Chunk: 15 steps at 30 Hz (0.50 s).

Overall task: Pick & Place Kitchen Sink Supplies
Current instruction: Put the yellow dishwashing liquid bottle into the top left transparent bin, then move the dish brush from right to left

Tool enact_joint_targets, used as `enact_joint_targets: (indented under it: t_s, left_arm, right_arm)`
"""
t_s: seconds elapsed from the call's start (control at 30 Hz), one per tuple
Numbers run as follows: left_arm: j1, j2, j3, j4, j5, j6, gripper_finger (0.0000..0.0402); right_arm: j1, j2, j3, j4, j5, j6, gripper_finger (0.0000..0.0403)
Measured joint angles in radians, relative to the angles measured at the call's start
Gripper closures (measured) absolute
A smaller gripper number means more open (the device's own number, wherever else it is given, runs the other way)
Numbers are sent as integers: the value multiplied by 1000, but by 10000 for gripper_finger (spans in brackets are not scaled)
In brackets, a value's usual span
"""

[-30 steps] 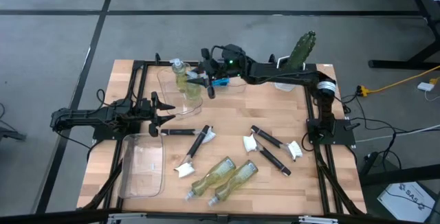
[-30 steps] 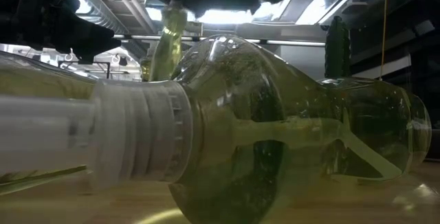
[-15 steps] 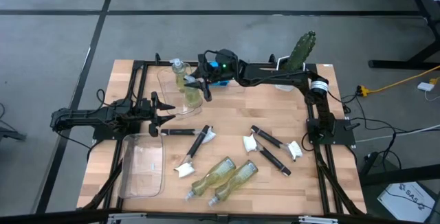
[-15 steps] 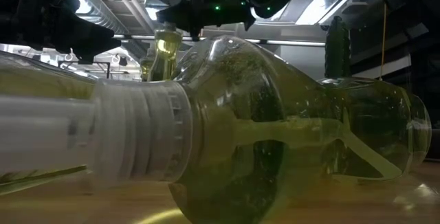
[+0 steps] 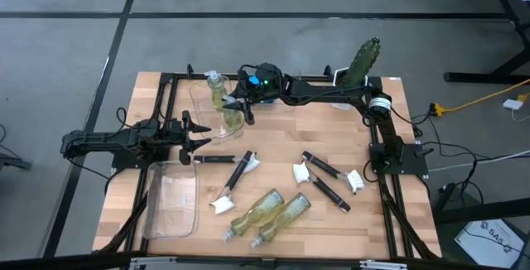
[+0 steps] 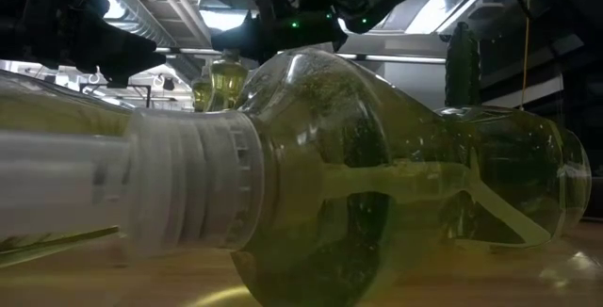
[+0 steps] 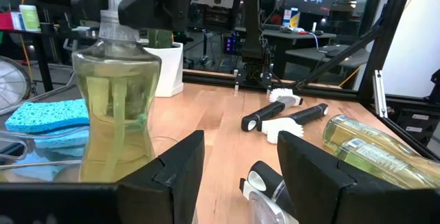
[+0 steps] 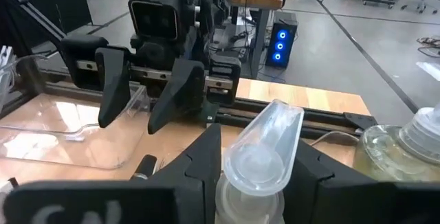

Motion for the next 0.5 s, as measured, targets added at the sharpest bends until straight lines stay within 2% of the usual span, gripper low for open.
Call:
enact_joint_targets:
  t_s: [0.1,0.3,0.5]
  left_arm:
    - [0,0,0,0,0,0,222]
    - [0,0,0,0,0,0,221]
    - [0,0,0,0,0,0,222]
  right_arm:
    - [0,10,2,17,19,-1,286]
    - [-1,11,0,12,32,0,210]
    - [-2,6,-1,-1,118,3,153]
